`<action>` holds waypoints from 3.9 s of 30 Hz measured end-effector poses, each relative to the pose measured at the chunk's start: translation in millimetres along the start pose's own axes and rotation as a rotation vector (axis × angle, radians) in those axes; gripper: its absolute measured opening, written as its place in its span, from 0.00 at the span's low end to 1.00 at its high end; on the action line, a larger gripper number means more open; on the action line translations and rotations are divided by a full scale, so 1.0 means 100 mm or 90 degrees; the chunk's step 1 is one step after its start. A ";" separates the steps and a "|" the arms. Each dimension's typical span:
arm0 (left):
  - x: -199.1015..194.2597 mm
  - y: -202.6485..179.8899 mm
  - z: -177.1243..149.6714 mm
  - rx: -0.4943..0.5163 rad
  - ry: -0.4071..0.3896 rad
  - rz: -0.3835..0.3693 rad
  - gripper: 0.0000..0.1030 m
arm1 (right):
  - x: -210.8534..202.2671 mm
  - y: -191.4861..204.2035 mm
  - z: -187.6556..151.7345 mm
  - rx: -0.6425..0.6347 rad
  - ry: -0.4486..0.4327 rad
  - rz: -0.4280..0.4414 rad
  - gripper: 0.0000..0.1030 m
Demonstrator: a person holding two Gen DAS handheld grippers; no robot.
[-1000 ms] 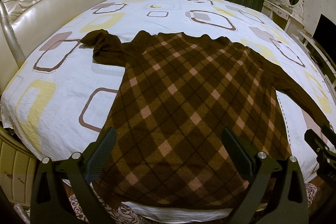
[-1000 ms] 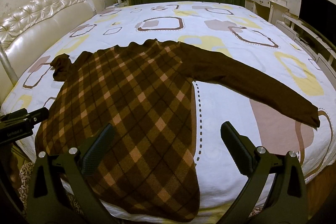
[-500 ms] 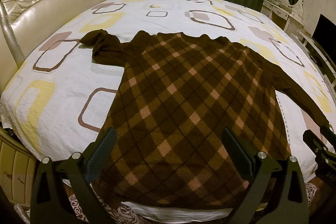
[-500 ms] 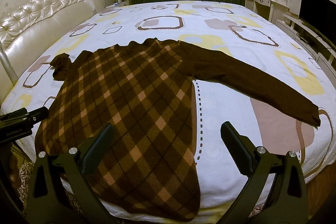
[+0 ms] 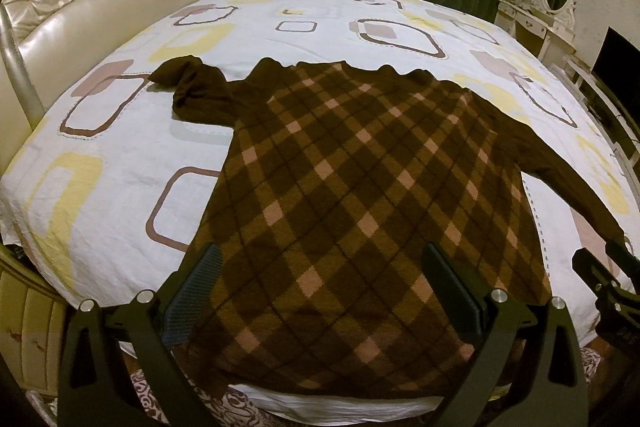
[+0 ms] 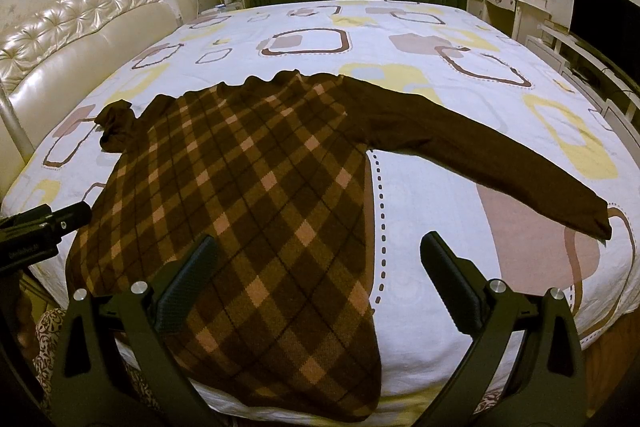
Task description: Fold small clothes
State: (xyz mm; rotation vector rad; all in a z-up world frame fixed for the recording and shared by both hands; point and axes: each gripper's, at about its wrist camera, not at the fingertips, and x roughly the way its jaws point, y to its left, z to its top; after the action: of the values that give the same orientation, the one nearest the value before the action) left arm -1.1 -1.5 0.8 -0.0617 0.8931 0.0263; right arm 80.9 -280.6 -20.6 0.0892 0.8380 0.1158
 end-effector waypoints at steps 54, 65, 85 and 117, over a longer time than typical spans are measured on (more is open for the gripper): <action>0.62 -0.22 -0.05 0.047 0.072 0.006 0.96 | 0.20 -4.09 -0.39 0.503 0.040 -0.016 0.70; 0.64 -0.19 -0.06 0.025 0.082 -0.012 0.96 | 0.31 -4.21 -0.55 0.571 0.053 0.046 0.22; 0.57 0.06 -0.01 0.013 0.071 -0.008 0.96 | 0.00 -3.50 0.60 0.505 -0.054 0.243 0.10; 0.54 0.90 0.04 -0.076 0.056 0.013 0.96 | 1.74 1.23 1.74 0.125 0.171 0.482 0.09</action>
State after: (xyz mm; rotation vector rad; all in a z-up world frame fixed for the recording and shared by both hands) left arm 31.5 88.6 -42.6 -0.1669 0.9791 0.0966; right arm 317.7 -141.0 -17.7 0.5858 1.0475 0.7713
